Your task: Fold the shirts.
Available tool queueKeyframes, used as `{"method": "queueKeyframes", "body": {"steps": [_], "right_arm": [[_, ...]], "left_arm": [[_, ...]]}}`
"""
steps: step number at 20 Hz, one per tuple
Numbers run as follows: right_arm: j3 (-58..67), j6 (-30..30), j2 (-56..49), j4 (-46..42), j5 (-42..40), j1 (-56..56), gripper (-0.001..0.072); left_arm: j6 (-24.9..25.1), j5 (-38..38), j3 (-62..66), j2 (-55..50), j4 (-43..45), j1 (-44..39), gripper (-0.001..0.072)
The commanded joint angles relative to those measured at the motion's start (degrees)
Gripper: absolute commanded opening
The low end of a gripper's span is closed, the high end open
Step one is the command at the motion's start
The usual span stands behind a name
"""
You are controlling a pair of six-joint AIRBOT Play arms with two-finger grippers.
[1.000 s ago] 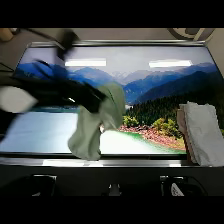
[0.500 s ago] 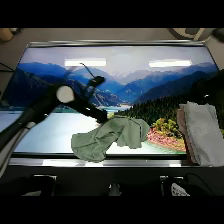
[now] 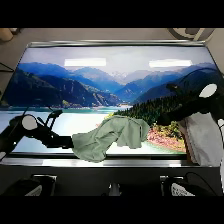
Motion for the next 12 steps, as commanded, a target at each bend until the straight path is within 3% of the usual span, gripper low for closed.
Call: {"method": "queueKeyframes", "body": {"steps": [1,7,8,11,12], "right_arm": [[-8.1,-2.1,-0.7,2.4,-5.2,0.0,0.0705],[-9.7,-3.6,-6.3,7.7,-6.8,0.1,0.0706],[-9.7,-3.5,-7.2,7.9,-7.5,0.4,0.0706],[-9.8,-3.5,-10.3,8.4,-11.4,3.1,0.0706],[-9.8,-3.4,-11.2,8.9,-13.3,4.2,0.0706]], "left_arm": [[-0.2,8.3,-8.9,0.2,-6.3,0.6,0.0712],[-0.1,17.5,-8.8,-6.6,-13.9,-0.1,0.0703],[-0.1,19.0,-8.8,-7.3,-15.3,-0.1,0.0660],[0.0,22.1,-8.8,-8.6,-17.2,-0.1,0.0363],[0.0,22.1,-8.8,-8.6,-17.3,-0.1,0.0172]]}}
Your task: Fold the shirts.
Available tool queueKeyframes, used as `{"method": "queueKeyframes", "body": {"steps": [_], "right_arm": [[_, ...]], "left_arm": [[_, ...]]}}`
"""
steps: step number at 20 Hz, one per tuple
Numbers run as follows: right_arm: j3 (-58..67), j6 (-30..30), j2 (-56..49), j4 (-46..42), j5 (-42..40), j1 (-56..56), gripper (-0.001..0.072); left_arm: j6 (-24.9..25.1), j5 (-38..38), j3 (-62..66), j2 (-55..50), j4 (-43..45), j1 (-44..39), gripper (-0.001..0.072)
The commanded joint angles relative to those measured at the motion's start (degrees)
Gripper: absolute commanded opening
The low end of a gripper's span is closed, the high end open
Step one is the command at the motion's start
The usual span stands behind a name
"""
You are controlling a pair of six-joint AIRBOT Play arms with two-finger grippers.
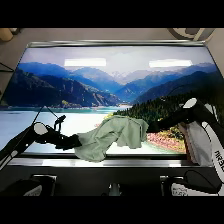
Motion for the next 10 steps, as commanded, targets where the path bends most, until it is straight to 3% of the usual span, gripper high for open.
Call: {"method": "queueKeyframes", "body": {"steps": [1,3,4,5,6,10], "right_arm": [[-0.3,1.0,-3.5,2.4,-6.4,2.9,0.0705],[-0.3,4.3,-4.9,2.6,-9.2,3.7,0.0683],[-0.3,5.4,-5.3,2.2,-10.5,3.7,0.0518],[-0.2,5.7,-5.1,2.4,-11.9,3.7,0.0178],[0.3,5.8,-4.7,2.9,-12.9,3.7,0.0025],[10.1,3.2,3.2,-0.5,-12.9,3.6,0.0022]], "left_arm": [[0.8,2.8,0.1,-1.0,-3.0,0.0,0.0038],[2.9,2.7,1.3,-0.6,-3.0,0.0,0.0029],[3.7,2.7,2.3,-0.2,-3.0,0.0,0.0029],[4.4,2.7,3.8,0.1,-3.0,0.0,0.0029],[4.6,2.7,5.6,0.4,-2.9,0.1,0.0029],[5.6,2.0,21.1,3.9,2.4,1.9,0.0028]]}}
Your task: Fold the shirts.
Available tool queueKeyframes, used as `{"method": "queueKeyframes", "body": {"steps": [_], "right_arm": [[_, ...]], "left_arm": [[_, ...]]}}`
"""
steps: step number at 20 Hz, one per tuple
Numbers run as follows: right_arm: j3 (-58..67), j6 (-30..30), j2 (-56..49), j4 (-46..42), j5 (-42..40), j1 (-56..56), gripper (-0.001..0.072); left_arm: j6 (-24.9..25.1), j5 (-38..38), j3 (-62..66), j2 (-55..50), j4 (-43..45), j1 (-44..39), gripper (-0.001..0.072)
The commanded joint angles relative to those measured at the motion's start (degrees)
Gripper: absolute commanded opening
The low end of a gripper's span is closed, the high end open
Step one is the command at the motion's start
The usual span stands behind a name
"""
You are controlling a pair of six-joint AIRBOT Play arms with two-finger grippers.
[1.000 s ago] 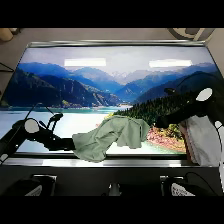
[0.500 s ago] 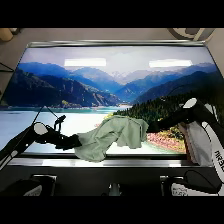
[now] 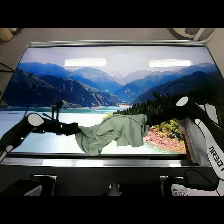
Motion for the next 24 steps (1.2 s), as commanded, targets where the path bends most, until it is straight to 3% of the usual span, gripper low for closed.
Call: {"method": "queueKeyframes", "body": {"steps": [1,6,9,13,16,20,24], "right_arm": [[10.1,-0.6,7.6,-3.8,-2.6,0.1,0.0022],[33.7,1.3,27.8,-21.1,-7.9,0.2,0.0023],[35.4,6.5,38.6,-24.4,-8.8,0.2,0.0023],[35.4,6.9,46.4,-24.2,-11.5,0.2,0.0023],[35.4,8.3,48.9,-24.3,-12.1,0.2,0.0023],[35.4,8.7,48.1,-24.9,-11.1,0.2,0.0023],[35.3,8.7,40.4,-27.9,2.6,0.2,0.0023]], "left_arm": [[1.1,-0.5,15.0,3.6,6.1,2.4,0.0027],[0.7,-0.3,48.7,11.9,11.7,12.4,0.0028],[-1.1,-0.2,59.5,15.6,11.4,15.4,0.0027],[-1.0,6.0,63.0,20.2,4.9,15.4,0.0028],[-1.0,10.4,63.0,22.3,4.9,15.4,0.0028],[-0.5,10.5,63.0,21.3,5.3,15.4,0.0027],[-0.4,2.1,62.4,13.9,11.5,15.4,0.0027]]}}
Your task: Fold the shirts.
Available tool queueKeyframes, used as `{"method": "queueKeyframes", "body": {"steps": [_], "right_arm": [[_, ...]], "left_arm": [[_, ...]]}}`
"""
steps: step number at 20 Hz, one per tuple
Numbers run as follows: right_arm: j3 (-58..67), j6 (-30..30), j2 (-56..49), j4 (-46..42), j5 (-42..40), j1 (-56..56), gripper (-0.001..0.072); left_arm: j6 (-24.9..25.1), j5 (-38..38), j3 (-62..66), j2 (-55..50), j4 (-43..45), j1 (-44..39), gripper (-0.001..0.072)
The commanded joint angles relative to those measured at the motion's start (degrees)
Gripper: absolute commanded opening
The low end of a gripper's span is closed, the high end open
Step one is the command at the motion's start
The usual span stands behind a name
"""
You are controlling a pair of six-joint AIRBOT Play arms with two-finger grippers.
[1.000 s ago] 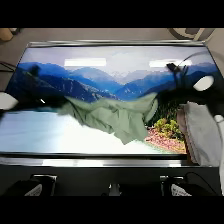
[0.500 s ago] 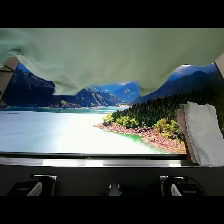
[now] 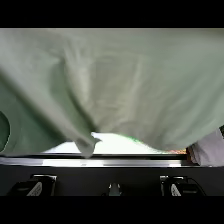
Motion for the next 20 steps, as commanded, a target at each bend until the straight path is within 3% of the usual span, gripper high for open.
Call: {"method": "queueKeyframes", "body": {"steps": [1,4,9,12,17,18,19,20], "right_arm": [[0.0,0.2,-8.3,-3.6,15.4,0.0,0.0023],[-1.1,-0.4,-22.6,-4.0,20.0,0.0,0.0023],[-1.7,3.0,-46.7,3.4,5.1,0.0,0.0024],[-1.7,7.2,-52.2,8.5,0.0,0.0,0.0025],[-1.7,8.6,-55.1,12.5,1.4,0.0,0.0032],[-1.6,8.5,-54.9,12.7,1.6,0.0,0.0150],[-1.0,7.9,-54.4,12.8,4.0,-0.7,0.0334],[-0.7,4.9,-53.2,12.9,7.5,-1.8,0.0388]], "left_arm": [[0.5,-8.0,-1.7,-6.9,4.2,0.1,0.0028],[2.9,-11.3,-8.5,-16.4,4.1,-0.4,0.0028],[5.3,-8.6,-15.7,-36.0,3.9,-1.1,0.0028],[5.3,-9.2,-15.7,-44.2,0.2,-1.0,0.0029],[5.3,-15.0,-15.7,-51.1,-3.3,-2.6,0.0042],[5.3,-17.0,-15.6,-51.5,-3.1,-2.8,0.0264],[5.3,-20.1,-15.3,-51.4,-2.4,-2.3,0.0605],[5.2,-24.6,-14.3,-51.3,-0.3,-1.4,0.0652]]}}
